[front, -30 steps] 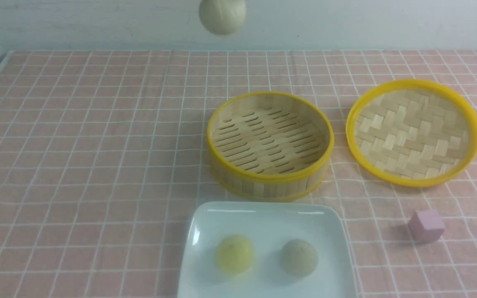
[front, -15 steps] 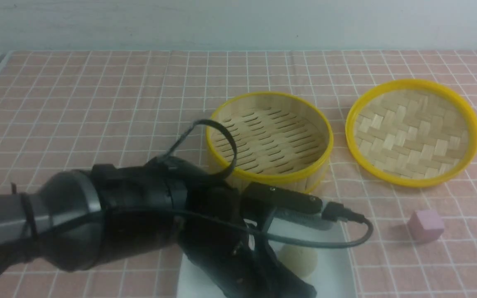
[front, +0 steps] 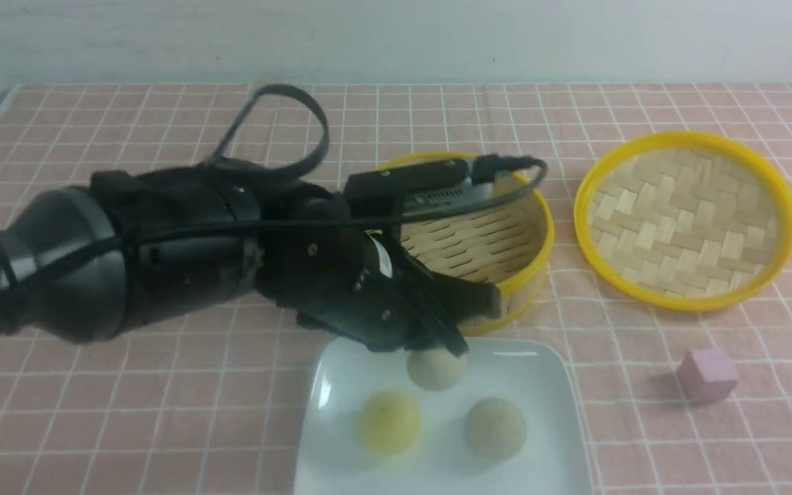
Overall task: Put the steamed buns into the plate on the pink tablecloth.
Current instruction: 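Carry the bun from the bamboo steamer to the plate with the left gripper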
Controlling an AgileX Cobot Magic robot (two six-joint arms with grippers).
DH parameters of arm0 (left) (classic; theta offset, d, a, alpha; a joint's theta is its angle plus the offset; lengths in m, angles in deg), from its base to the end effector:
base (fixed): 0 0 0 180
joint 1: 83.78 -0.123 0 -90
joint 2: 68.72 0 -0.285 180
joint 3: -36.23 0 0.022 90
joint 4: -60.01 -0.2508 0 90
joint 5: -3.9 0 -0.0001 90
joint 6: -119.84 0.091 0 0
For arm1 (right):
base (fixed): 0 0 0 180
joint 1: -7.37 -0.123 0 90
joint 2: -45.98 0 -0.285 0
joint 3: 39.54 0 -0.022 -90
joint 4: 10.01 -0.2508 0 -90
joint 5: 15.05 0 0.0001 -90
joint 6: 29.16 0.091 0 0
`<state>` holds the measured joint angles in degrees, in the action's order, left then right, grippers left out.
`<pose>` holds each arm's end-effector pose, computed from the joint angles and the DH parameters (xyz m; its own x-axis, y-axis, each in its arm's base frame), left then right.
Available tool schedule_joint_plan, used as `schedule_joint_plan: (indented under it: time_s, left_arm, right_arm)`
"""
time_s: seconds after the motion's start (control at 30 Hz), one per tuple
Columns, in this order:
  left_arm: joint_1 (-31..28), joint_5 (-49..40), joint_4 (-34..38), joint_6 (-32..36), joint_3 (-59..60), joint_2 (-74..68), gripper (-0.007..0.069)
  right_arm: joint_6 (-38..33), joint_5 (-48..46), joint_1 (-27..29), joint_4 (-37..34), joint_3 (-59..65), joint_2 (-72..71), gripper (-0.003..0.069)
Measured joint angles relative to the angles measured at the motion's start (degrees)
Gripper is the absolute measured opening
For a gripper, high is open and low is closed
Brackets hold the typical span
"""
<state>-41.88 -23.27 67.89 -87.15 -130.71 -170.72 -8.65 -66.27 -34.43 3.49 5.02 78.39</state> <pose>0.2579 -0.2391 0.2438 -0.8751 0.0352 -0.4826 0.2482 0.8888 -0.3852 0.0631 0.0342 0.2993 -0.5565 -0.2242 -0.8000 -0.4419 0.8953 0.0565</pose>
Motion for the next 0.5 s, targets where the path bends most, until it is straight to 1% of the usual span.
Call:
schedule_joint_plan:
  time_s: [0.1,0.23,0.3,0.4,0.43,0.47,0.5]
  left_arm:
    - [-0.99,0.07,-0.21,0.24,-0.01,-2.16,0.0050]
    - [-0.98,0.78,0.31,1.36,-0.48,-7.74,0.0107]
    - [-0.98,2.17,0.51,1.43,-0.75,-8.89,0.0148]
    - [-0.98,3.68,0.70,1.48,-0.89,-9.28,0.0230]
    - [-0.98,3.68,0.74,1.48,-0.91,-9.28,0.0230]
    - [-0.98,4.00,0.96,1.48,-0.91,-9.29,0.0281]
    - [-0.98,4.00,1.00,1.48,-0.96,-9.29,0.0281]
  right_arm:
    - [0.00,-0.05,0.00,-0.34,0.00,0.00,0.0155]
    - [0.00,-0.10,0.00,-0.82,0.00,0.00,0.0148]
    - [0.00,-0.32,0.00,-1.42,-0.06,-0.06,0.0117]
    - [-0.34,-2.46,0.00,-2.67,-1.65,-0.74,0.0036]
    - [-0.41,-2.67,0.00,-2.82,-1.65,-0.74,0.0030]
    - [-0.85,-5.28,0.00,-3.43,-3.77,-1.45,0.0001]
    - [-0.90,-5.62,0.00,-3.49,-3.77,-1.45,0.0000]
